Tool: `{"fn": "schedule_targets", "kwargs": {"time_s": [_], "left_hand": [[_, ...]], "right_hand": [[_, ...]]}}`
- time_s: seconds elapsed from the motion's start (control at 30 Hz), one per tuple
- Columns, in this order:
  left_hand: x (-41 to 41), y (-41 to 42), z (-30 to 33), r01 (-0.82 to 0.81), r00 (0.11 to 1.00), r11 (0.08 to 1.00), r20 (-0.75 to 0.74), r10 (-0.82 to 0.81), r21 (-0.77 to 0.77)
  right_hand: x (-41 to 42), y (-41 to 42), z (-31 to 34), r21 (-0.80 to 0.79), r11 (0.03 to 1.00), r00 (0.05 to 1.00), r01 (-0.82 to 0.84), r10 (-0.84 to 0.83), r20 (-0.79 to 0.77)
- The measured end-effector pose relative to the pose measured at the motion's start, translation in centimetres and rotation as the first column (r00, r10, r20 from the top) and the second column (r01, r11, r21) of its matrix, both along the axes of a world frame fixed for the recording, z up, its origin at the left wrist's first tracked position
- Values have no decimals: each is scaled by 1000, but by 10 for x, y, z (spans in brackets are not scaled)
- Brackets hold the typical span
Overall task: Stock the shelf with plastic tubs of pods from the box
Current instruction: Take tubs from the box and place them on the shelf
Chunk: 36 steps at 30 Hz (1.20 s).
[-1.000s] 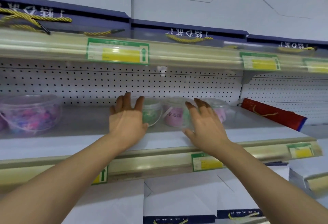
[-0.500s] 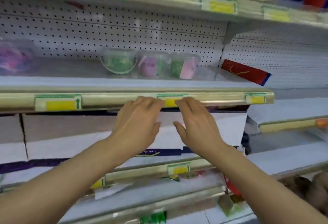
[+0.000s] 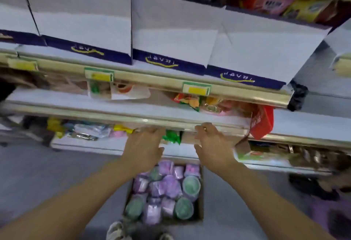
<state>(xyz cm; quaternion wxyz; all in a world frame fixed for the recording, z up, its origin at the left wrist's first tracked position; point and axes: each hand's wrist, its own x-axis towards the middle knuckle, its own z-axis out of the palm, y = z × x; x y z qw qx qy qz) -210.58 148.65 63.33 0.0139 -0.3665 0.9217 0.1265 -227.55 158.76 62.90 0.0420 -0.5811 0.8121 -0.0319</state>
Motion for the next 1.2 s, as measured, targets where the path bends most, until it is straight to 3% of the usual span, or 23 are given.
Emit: {"fn": "schedule_targets", "kwargs": {"time_s": [0.17,0.33,0.57,0.93,1.2], "left_hand": [[28,16,-82,-90,988,978,137,65,188],[53,21,-157,-131,960,953,276,53,275],[65,21,-256,-149,956,908,292,31,391],[28,8,-416,-201,948,828,317,30,523],[-39,-19,-547,-379,925,679,286,251,629]], "right_hand": [[10,26,-80,203,979,990,33,-60,125],[18,44,-156,337,938,966,77,-155,209],[40,51,-245,499,844,899,198,-359,252],[41,49,-415,584,749,750,313,-572,332],[26,28,-547,492,762,584,422,-643,496]]}}
